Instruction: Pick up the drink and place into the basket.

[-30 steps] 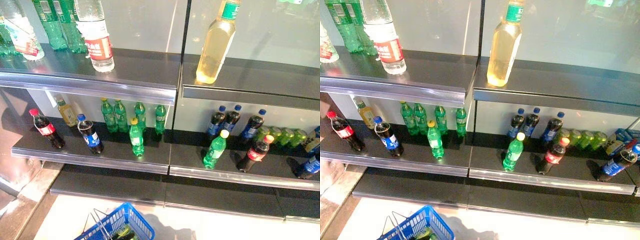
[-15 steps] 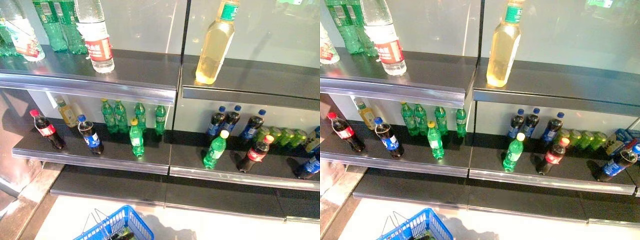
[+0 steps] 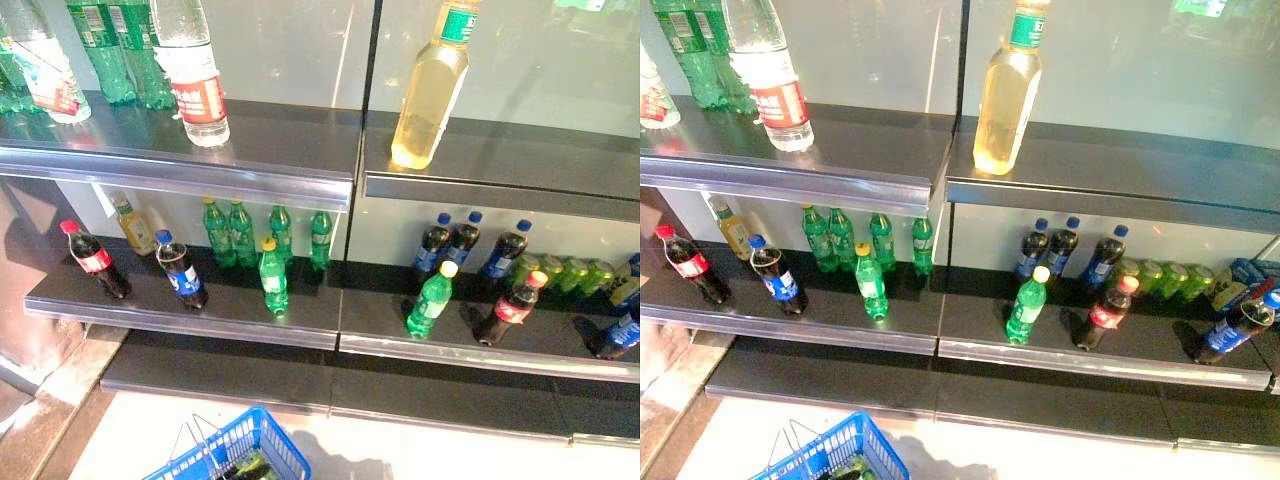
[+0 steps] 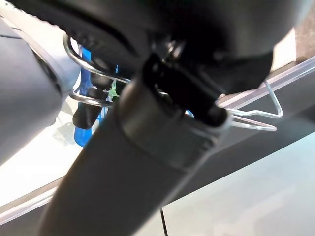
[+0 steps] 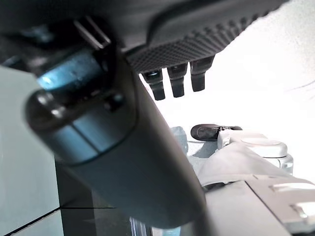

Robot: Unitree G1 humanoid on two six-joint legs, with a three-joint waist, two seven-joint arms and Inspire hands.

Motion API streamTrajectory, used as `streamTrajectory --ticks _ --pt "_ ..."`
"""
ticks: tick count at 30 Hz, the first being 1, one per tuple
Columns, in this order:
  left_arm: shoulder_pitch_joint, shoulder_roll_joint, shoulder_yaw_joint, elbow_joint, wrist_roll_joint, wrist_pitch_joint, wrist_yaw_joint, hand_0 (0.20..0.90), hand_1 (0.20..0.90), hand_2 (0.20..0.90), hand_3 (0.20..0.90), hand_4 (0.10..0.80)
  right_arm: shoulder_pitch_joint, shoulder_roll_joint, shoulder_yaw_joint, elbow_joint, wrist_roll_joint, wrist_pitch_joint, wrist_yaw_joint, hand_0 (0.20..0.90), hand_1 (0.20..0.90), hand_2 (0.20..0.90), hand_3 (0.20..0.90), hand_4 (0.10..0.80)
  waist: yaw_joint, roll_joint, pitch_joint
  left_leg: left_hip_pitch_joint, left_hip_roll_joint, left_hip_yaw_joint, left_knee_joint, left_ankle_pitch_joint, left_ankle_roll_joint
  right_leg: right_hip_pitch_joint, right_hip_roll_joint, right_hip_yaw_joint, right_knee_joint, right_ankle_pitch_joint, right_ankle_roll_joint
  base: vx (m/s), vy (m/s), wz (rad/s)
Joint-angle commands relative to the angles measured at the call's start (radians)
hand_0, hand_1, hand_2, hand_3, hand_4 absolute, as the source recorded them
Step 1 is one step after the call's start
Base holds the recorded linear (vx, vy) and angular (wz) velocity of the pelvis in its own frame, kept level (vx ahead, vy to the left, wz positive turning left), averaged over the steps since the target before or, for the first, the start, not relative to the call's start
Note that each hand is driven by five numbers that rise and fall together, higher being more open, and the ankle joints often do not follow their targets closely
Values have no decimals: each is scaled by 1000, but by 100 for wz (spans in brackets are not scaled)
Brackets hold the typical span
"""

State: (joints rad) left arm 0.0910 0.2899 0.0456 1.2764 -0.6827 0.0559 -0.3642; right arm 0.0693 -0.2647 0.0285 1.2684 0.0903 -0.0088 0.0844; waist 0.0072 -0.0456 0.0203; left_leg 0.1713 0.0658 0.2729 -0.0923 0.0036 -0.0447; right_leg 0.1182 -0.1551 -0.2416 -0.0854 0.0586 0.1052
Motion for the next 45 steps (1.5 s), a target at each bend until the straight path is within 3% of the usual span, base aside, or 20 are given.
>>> streamTrajectory --ticks 1,5,7,9,10,13,17,19,21,31,32,33,35,36,41,45 --pt "-102 0 14 -39 10 -87 -101 300 300 300 200 100 -72 -33 9 53 4 -18 14 900 900 900 900 800 18 41 26 5 -9 48 7 -16 5 17 5 -88 55 -17 19 0 0 0" --pt "-94 -1 16 -33 19 -90 -106 300 300 300 200 100 -69 -34 7 57 -4 -8 4 900 900 900 900 800 16 44 33 6 -22 27 21 -25 12 17 6 -63 56 -17 16 3 11 0" --pt "-86 -6 17 -35 17 -96 -120 300 300 300 200 100 -72 -45 9 47 -15 -5 6 900 900 900 900 800 26 40 40 -10 -44 -38 70 -48 23 9 6 -22 60 -14 12 -40 92 -4" --pt "-70 -16 23 -44 -8 -101 -115 300 300 300 200 100 -86 -64 10 37 -26 -1 3 900 900 900 900 800 48 31 49 -41 -80 -146 148 -90 40 -2 4 43 75 -21 4 -119 186 -34" --pt "-65 -22 20 -44 11 -102 -121 300 300 300 200 100 -91 -69 6 36 21 5 -20 900 900 900 900 800 52 32 51 -53 -97 -166 147 -92 52 -11 4 67 85 -25 3 -162 249 -77" --pt "-80 -19 1 -31 52 -102 -129 300 300 300 200 100 -88 -64 -25 42 76 -7 -36 900 900 900 900 800 37 31 61 -43 -109 -149 122 -89 67 -57 -26 74 125 -2 31 -128 208 -79" --pt "-99 3 -8 -40 18 -94 -119 300 300 300 200 100 -52 -67 -69 72 73 -57 -33 900 900 900 900 800 -5 21 95 -30 -139 -152 108 -102 75 -161 -85 137 145 133 81 -115 130 -95" --pt "-104 21 -8 -47 30 -89 -125 300 300 300 200 100 -40 -68 -82 78 80 -76 -27 900 900 900 900 800 -7 19 109 -15 -135 -123 82 -93 64 -200 -122 100 164 202 107 -144 42 -90" --pt "-105 40 3 -47 44 -85 -123 300 300 300 200 100 -39 -72 -94 82 94 -77 -24 900 900 900 900 800 -5 24 111 -6 -120 -70 48 -74 60 -214 -132 55 208 204 112 -198 45 -104" --pt "-117 35 -7 -58 45 -81 -104 300 300 300 200 100 -75 -61 -75 95 96 -47 -8 900 900 900 900 800 11 43 85 -5 -90 97 11 -68 96 -152 -121 -61 371 95 71 -113 -58 -86" --pt "-116 33 -4 -61 48 -82 -100 300 300 300 200 100 -80 -55 -72 95 95 -45 -11 900 900 900 900 800 16 44 83 -2 -85 119 11 -69 96 -129 -120 -89 363 76 66 -15 -165 -146" --pt "-111 33 0 -62 53 -84 -101 300 300 300 200 100 -83 -48 -68 95 94 -43 -14 900 900 900 900 800 24 43 76 14 -83 130 9 -90 91 -95 -120 -118 343 41 79 -35 -244 -99" --pt "-96 28 27 -62 58 -97 -105 300 300 300 200 100 -83 -35 -68 93 68 -49 -17 900 900 900 900 800 43 36 68 26 -66 209 10 -80 69 -32 -125 -221 229 45 75 -78 -306 -26" --pt "-89 29 41 -63 69 -99 -109 300 300 300 200 100 -82 -32 -68 93 60 -51 -15 900 900 900 900 800 47 35 64 29 -54 242 11 -73 62 -14 -118 -240 191 38 73 -89 -292 -7" --pt "-84 24 52 -58 99 -112 -124 300 300 300 200 100 -75 -18 -63 89 69 -55 -20 900 900 900 900 800 29 25 57 20 18 315 38 -38 34 6 -40 -226 117 -32 32 -75 -334 -88" --pt "-91 12 48 -68 83 -120 -126 300 300 300 200 100 -63 -18 -57 87 69 -57 -25 900 900 900 900 800 11 20 60 8 64 323 65 -25 10 4 -7 -217 104 -49 6 -56 -281 -51"
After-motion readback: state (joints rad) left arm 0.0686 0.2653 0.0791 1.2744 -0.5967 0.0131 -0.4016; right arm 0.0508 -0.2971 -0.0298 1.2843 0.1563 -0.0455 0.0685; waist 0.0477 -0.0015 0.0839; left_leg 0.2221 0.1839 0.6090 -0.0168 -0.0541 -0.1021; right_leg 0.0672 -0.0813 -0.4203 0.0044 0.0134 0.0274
